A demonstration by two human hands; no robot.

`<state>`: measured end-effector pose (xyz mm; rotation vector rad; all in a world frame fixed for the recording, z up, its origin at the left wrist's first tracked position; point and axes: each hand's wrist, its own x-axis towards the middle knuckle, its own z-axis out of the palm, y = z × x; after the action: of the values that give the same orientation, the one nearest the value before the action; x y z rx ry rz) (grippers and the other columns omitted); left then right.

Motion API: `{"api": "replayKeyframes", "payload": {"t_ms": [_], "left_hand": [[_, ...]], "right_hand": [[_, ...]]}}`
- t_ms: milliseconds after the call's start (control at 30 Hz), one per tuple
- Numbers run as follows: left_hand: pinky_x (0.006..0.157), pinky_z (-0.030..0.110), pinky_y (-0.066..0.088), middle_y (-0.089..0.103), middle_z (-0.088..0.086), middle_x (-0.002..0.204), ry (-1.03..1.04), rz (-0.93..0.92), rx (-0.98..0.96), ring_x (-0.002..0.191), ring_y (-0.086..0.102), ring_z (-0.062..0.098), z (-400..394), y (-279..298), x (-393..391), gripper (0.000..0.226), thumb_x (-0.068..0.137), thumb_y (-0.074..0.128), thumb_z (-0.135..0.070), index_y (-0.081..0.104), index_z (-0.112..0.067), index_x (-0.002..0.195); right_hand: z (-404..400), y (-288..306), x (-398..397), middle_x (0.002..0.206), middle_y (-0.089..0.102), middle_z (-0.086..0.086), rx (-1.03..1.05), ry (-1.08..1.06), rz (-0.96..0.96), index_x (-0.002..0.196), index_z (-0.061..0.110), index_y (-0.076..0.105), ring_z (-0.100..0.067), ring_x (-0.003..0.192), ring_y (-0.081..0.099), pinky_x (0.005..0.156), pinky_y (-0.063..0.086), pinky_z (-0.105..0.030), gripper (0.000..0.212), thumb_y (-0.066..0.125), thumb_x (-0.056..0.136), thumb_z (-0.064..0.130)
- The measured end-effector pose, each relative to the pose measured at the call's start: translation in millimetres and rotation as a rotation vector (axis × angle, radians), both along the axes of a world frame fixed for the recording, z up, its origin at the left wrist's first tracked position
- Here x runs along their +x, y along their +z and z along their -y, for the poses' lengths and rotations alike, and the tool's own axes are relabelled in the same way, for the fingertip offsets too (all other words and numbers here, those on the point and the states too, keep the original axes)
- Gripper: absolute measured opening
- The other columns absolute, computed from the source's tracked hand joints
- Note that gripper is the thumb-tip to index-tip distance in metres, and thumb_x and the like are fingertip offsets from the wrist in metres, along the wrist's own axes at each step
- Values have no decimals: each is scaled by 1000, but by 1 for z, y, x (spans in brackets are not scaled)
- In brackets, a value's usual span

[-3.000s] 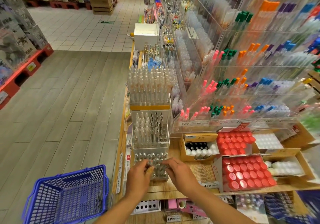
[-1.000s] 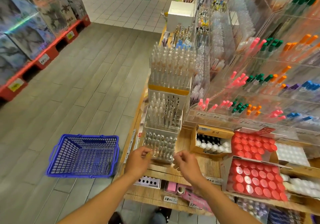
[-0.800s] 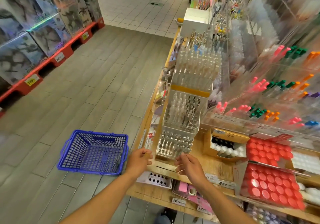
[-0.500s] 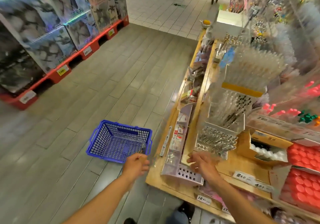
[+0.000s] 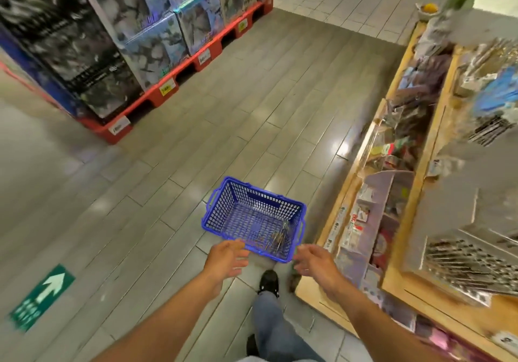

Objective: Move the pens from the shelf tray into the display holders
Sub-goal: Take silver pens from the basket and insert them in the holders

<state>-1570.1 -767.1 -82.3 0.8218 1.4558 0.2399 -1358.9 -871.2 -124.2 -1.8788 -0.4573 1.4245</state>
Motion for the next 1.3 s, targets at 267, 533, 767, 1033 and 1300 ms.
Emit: {"api": "replayKeyframes", "payload": {"t_ms": [267,533,767,1033,1300], "left_hand": [[71,32,57,74,6,99,25,-97,-84,89,72,23,-76,-37,5,21,100,53,-31,65,-15,106],[53,23,52,73,5,81,-37,-59,-190,58,68,14,-145,-82,28,13,97,57,-20,65,-10,100],[49,18,50,71,5,86,-220,-71,-192,58,66,9,-206,-182,42,16,100,54,-19,63,-8,108],[67,27,50,69,5,94,-316,-70,-249,74,65,17,-269,-387,52,14,103,50,-25,60,-15,106],[84,36,53,69,8,108,-345,-63,-209,92,64,22,-312,-578,56,26,106,42,-30,58,-11,116]], "right_hand": [[-75,-49,2,97,69,-5,-107,94,-18,102,13,64,-11,70,65,64,50,-21,13,56,96,21],[-119,-112,13,81,63,-2,-198,6,-47,84,18,62,-11,58,58,52,41,-20,11,60,94,13],[-132,-214,3,73,65,1,-334,-97,42,82,19,63,-6,52,59,57,48,-23,11,65,91,13],[-181,-399,-22,87,71,-8,-461,-68,100,90,15,67,-22,79,64,84,53,-38,5,63,89,18],[-222,-600,-21,92,70,-10,-558,47,216,90,14,60,-29,86,65,79,53,-38,5,61,92,19]]}}
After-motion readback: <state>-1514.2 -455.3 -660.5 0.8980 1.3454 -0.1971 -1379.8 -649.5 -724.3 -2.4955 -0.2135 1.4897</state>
